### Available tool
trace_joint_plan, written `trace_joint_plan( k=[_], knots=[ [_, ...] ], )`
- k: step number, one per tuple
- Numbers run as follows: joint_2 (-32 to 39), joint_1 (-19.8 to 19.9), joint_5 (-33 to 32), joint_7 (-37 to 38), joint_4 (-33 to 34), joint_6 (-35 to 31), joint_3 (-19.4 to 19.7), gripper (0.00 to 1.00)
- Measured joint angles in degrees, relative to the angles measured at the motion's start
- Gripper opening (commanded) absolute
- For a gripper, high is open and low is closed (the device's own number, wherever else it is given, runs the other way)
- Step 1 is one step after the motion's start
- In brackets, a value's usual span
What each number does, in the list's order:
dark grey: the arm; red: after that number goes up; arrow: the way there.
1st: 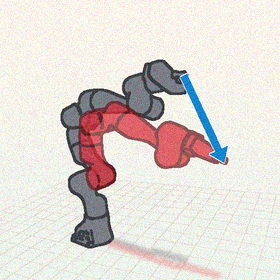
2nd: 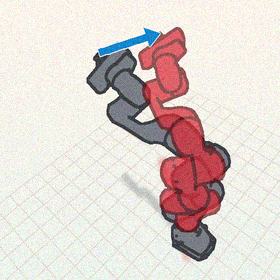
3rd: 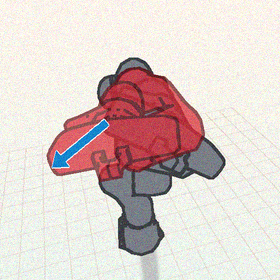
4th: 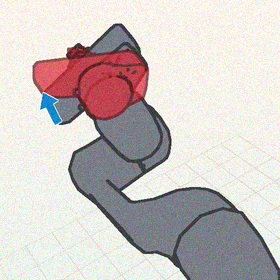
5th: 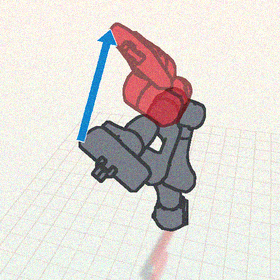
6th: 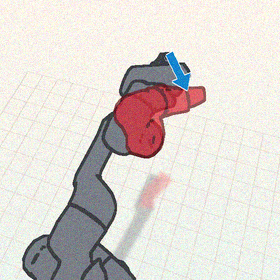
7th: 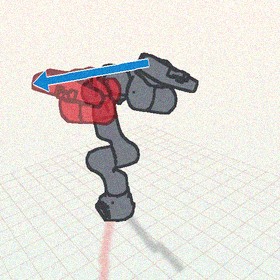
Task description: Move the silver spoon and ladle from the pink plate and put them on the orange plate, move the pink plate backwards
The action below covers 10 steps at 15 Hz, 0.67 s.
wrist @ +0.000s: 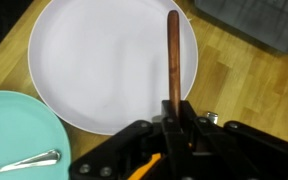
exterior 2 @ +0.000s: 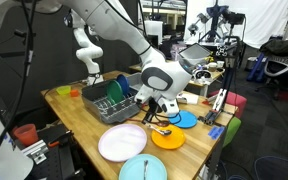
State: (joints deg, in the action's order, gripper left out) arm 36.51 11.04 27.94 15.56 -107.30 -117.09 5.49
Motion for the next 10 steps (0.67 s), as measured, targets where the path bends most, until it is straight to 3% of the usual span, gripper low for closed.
trace_joint_plan(
  k=[10],
  knots=[
    [4.8,0.4,0.9,3.5,2.3,2.6,0.3,0.03]
  ],
)
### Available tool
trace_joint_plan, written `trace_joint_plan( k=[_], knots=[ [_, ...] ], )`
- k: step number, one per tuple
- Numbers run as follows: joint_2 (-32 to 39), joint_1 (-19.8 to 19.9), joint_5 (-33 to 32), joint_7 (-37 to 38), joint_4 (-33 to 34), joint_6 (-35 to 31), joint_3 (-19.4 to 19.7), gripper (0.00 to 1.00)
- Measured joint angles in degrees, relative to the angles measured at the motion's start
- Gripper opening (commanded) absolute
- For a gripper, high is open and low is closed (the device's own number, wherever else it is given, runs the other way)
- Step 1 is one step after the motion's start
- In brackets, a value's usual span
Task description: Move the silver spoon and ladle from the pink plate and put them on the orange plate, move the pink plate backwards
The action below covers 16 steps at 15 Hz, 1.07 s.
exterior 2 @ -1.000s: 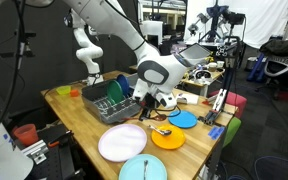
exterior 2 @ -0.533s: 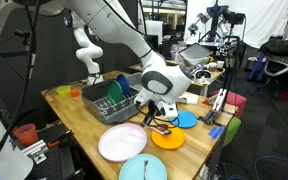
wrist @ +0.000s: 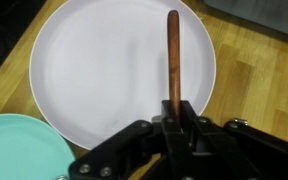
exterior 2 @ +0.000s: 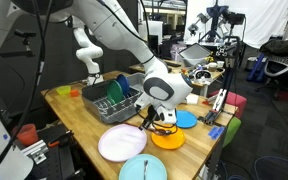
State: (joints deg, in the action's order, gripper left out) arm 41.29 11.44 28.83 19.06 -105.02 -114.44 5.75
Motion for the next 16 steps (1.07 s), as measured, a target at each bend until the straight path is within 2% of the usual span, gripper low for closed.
trace_joint_plan(
  k=[5,12,13,16],
  knots=[
    [2.0,0.2,0.1,0.5,2.5,4.7,0.0,0.03],
    [5.6,1.1,0.2,0.5,6.4,7.2,0.0,0.03],
    [6.0,1.2,0.2,0.5,7.0,7.5,0.0,0.11],
    [6.4,1.3,0.2,0.5,8.3,8.3,0.0,0.11]
  ],
)
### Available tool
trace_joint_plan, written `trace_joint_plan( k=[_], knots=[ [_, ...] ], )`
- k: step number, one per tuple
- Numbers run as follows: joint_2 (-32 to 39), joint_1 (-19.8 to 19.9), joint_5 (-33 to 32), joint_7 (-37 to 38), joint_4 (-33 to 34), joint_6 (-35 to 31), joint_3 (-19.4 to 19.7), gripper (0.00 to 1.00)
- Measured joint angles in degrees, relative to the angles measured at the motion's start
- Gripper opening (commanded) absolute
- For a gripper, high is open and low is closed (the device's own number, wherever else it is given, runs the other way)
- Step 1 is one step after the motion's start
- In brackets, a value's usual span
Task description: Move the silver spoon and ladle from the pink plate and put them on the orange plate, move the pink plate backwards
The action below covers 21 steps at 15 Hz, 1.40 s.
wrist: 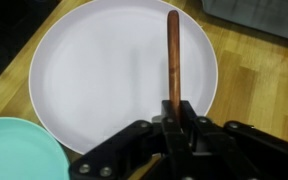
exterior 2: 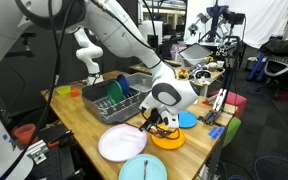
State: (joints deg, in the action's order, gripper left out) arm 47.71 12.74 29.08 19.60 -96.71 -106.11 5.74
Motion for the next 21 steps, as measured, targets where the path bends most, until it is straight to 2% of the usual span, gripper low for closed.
trace_joint_plan(
  k=[4,5,13,21],
  knots=[
    [0.4,0.0,0.0,0.0,0.4,0.3,0.0,0.11],
    [0.5,0.0,0.0,0.0,0.5,0.3,0.0,0.03],
    [1.3,0.7,0.0,-0.1,2.1,0.5,0.0,0.03],
    [7.7,1.5,0.0,0.1,10.0,4.1,0.0,0.03]
  ],
)
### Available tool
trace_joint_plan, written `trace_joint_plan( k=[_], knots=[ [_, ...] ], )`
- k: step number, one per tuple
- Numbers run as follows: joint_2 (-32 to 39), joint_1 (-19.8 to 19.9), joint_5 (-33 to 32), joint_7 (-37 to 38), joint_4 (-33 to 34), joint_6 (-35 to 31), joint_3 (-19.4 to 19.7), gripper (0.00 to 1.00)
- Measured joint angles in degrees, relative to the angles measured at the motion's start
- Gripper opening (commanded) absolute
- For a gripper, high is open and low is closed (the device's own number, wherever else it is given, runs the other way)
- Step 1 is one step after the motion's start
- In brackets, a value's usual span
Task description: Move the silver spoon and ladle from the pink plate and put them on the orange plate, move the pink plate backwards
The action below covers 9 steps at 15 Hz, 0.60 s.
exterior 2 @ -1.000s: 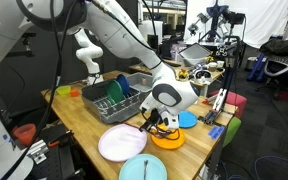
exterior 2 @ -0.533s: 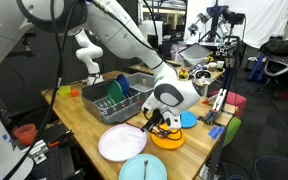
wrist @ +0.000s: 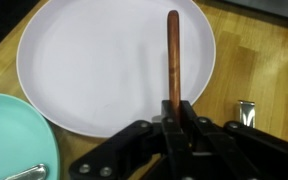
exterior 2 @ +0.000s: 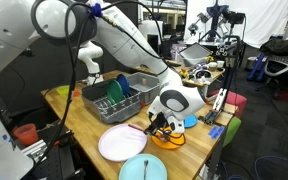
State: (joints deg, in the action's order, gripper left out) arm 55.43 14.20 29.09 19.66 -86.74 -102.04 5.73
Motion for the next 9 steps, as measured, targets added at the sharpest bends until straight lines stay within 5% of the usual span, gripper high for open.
trace_joint_plan(
  k=[1,3,9],
  knots=[
    [0.7,0.0,0.0,0.2,1.0,0.4,0.0,0.03],
    [1.7,0.2,0.0,0.6,2.6,1.0,0.0,0.37],
    [2.4,1.0,0.0,1.0,4.8,1.5,0.0,0.77]
  ],
)
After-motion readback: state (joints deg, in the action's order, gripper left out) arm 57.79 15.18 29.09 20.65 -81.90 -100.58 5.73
